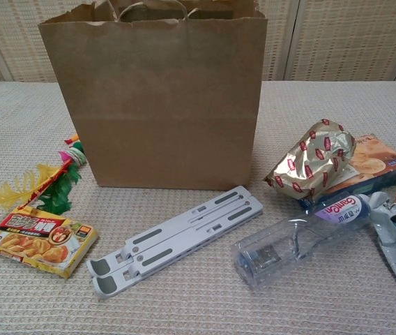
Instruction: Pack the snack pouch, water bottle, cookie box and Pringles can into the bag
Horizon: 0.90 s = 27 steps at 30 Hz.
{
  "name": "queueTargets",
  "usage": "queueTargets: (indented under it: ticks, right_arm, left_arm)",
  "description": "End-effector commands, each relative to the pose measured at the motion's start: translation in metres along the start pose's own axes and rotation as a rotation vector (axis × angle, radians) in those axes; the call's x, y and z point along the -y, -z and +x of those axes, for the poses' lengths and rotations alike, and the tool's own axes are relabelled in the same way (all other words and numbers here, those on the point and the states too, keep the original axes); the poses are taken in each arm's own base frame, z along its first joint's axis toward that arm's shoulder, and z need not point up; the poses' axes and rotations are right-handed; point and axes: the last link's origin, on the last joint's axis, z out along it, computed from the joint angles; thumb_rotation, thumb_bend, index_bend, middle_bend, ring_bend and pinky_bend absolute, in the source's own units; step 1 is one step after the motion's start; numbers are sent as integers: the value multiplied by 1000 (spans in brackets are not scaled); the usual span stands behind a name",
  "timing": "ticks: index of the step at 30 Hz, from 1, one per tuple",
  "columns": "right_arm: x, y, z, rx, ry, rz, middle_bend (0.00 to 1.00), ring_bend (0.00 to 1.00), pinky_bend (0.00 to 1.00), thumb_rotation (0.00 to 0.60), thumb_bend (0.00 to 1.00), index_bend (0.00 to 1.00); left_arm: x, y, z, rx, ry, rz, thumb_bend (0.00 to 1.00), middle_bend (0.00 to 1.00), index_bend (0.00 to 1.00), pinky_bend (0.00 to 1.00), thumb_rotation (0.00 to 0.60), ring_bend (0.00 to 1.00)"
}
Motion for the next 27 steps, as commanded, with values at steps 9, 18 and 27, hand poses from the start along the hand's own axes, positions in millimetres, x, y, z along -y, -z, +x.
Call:
queueTargets:
  ticks: [9,18,27]
  right_arm:
    - [-8,-25,-5,7,34,-73,0,0,0,600,36,0]
    - [1,-33,-10,3,84,-56,0,0,0,600,37,0]
    - [-15,-30,-18,41,147,-106,0,0,0,600,46,0]
  left_arm:
    - [0,0,0,2,3,-4,357,0,0,0,600,0]
    - [0,0,0,3,5,-6,357,0,0,0,600,0]
    - [0,0,0,4,5,-8,355,0,0,0,600,0]
